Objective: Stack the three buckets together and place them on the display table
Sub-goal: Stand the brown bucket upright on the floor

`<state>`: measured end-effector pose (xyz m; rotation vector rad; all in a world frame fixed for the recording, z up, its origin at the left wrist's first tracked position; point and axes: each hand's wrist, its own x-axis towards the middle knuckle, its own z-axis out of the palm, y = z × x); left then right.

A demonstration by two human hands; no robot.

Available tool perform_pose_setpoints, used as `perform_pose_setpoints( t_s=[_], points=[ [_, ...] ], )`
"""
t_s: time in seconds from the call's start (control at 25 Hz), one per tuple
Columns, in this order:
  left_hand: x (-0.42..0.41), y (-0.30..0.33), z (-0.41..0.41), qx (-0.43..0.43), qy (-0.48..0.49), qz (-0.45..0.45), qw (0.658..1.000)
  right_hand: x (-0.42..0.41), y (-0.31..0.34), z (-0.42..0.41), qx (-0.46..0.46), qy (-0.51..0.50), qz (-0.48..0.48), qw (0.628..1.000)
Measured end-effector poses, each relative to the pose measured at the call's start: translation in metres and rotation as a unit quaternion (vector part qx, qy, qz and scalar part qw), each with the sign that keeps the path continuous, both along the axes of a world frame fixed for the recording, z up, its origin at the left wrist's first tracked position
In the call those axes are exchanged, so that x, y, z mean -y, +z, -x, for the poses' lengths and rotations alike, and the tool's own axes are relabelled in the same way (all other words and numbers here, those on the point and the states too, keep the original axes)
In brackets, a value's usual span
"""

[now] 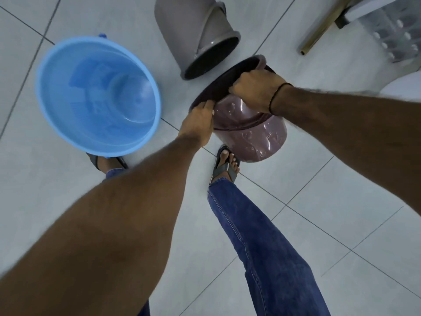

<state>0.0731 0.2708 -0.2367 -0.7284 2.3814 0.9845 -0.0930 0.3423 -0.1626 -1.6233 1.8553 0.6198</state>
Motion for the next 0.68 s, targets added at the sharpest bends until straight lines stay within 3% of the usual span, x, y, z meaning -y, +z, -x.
perform_pose_setpoints(
  t_s=[0.16, 0.32, 0.48, 0.68],
  points=[
    [-0.022, 0.050, 0.016, -0.032, -0.061, -0.021, 0.997, -0.041, 0.045, 0.018, 0.010, -0.006, -0.005, 1.000],
    [-0.050, 0.091, 0.037, -0.061, -0.198, 0.009, 0.978, -0.104, 0.084, 0.017, -0.020, -0.068, -0.021, 0.997],
    [-0.068, 0.091, 0.051, -0.069, -0.376, 0.108, 0.918, -0.144, 0.077, -0.017, -0.040, -0.133, -0.046, 0.989],
    [-0.083, 0.055, 0.052, -0.062, -0.580, 0.170, 0.794, -0.171, 0.027, -0.064, -0.047, -0.243, -0.049, 0.968]
  ],
)
